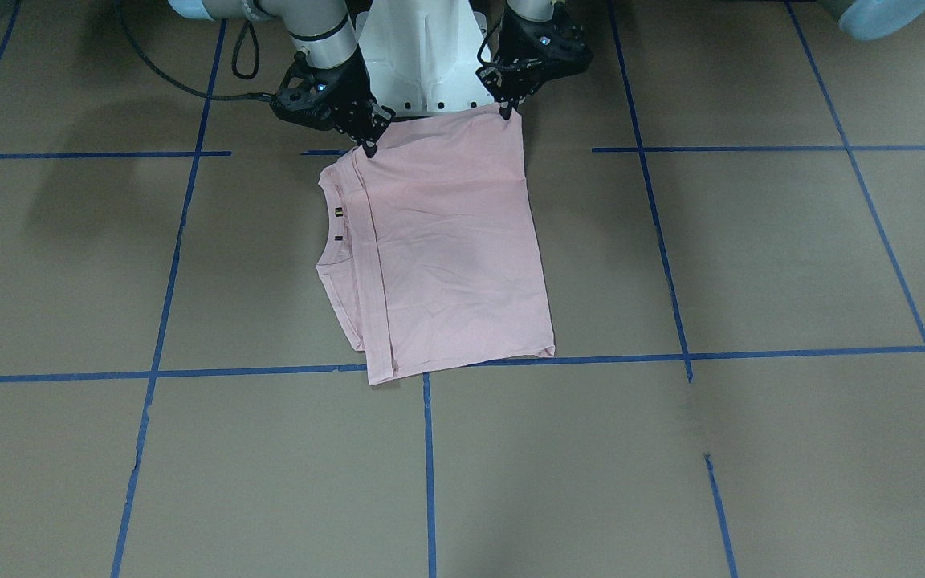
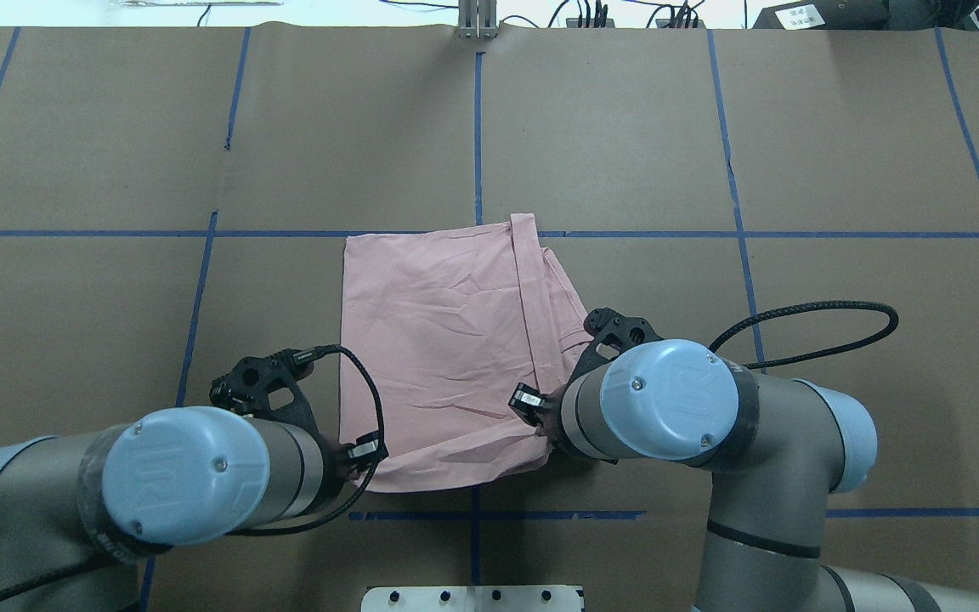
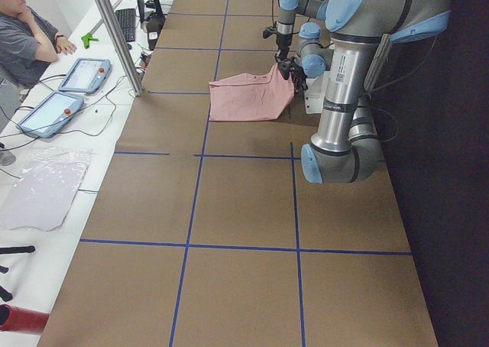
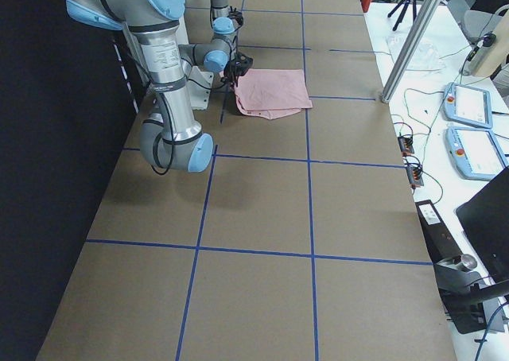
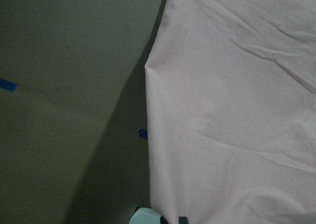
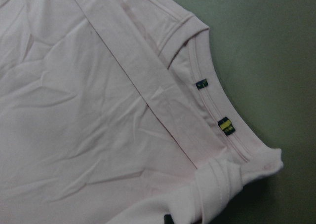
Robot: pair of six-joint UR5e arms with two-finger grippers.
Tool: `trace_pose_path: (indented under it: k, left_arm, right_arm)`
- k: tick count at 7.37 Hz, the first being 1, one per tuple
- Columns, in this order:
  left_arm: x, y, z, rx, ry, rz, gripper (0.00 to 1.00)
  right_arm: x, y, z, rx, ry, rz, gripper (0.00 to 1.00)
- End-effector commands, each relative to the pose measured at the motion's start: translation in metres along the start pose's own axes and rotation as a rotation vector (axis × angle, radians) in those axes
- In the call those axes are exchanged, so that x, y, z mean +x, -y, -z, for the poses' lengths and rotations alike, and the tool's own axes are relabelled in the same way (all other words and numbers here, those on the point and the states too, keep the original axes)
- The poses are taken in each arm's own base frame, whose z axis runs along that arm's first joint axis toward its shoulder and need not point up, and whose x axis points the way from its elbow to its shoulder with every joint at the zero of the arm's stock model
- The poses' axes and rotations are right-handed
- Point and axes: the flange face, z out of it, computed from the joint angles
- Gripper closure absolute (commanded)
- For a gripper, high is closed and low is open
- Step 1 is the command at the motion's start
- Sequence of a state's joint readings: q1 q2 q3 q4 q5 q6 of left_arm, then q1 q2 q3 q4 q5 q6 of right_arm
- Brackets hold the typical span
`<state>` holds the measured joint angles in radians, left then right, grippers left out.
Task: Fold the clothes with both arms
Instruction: 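Lift the near half of the shirt with both grippers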
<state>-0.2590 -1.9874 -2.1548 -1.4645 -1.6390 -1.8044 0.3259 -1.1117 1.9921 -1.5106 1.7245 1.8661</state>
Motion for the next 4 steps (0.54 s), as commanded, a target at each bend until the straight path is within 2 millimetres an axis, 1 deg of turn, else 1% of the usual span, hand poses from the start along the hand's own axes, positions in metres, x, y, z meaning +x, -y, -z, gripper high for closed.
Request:
trace_pose_path:
  k: [1, 2, 3, 4]
  left_arm:
    - [0.011, 0.03, -0.029, 0.037, -0.026, 0.008, 1.0]
    - [0.012, 0.033, -0.032, 0.04, -0.035, 0.019, 1.0]
    - [0.013, 0.041, -0.029, 0.051, -0.04, 0.032, 1.0]
    - [0.016, 0.06, -0.024, 0.077, -0.049, 0.052, 1.0]
  right_arm:
    - [-0.009, 0.033, -0.025, 0.033, 0.033, -0.008, 1.0]
    - [-0.02, 0.042, -0.027, 0.047, 0.04, -0.005, 1.0]
    - [-0.028, 0.054, -0.033, 0.067, 0.034, -0.01, 1.0]
    - [-0.042, 0.067, -0.038, 0.087, 0.032, 0.001, 1.0]
